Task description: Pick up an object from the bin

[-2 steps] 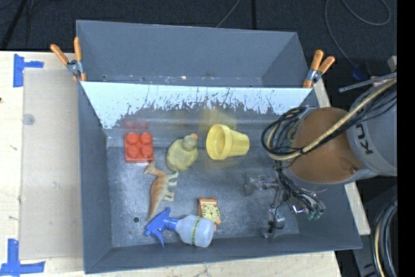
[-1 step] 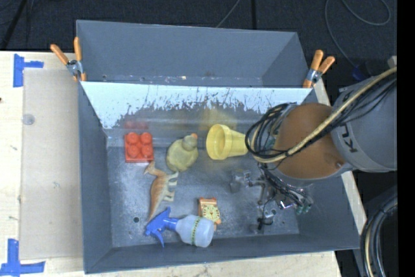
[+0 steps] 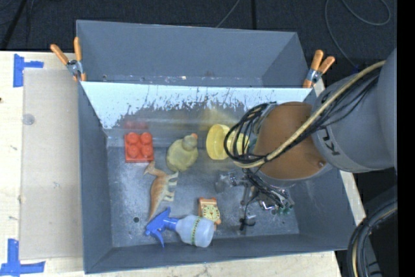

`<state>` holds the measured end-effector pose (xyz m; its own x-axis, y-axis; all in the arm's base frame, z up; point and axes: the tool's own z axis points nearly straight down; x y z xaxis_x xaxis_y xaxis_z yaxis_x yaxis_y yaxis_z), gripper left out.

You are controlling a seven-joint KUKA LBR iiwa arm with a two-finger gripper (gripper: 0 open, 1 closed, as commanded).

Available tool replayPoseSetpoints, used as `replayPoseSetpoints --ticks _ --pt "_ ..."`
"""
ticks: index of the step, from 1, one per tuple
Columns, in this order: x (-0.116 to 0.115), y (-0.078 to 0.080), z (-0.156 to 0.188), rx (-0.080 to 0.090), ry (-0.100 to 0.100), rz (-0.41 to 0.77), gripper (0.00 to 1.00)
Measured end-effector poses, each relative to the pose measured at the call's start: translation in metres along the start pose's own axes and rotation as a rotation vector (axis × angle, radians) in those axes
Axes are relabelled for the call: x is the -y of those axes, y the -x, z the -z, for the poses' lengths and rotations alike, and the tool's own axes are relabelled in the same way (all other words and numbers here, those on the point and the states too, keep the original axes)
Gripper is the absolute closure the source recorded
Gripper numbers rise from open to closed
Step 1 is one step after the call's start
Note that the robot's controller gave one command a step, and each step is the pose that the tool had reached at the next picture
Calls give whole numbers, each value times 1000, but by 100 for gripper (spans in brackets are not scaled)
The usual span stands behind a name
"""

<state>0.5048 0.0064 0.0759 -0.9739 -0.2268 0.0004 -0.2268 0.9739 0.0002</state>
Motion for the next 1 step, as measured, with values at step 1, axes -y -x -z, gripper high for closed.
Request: replayPoseSetpoints --ticks 1 --pt "-48 34 5 0 -1 108 0"
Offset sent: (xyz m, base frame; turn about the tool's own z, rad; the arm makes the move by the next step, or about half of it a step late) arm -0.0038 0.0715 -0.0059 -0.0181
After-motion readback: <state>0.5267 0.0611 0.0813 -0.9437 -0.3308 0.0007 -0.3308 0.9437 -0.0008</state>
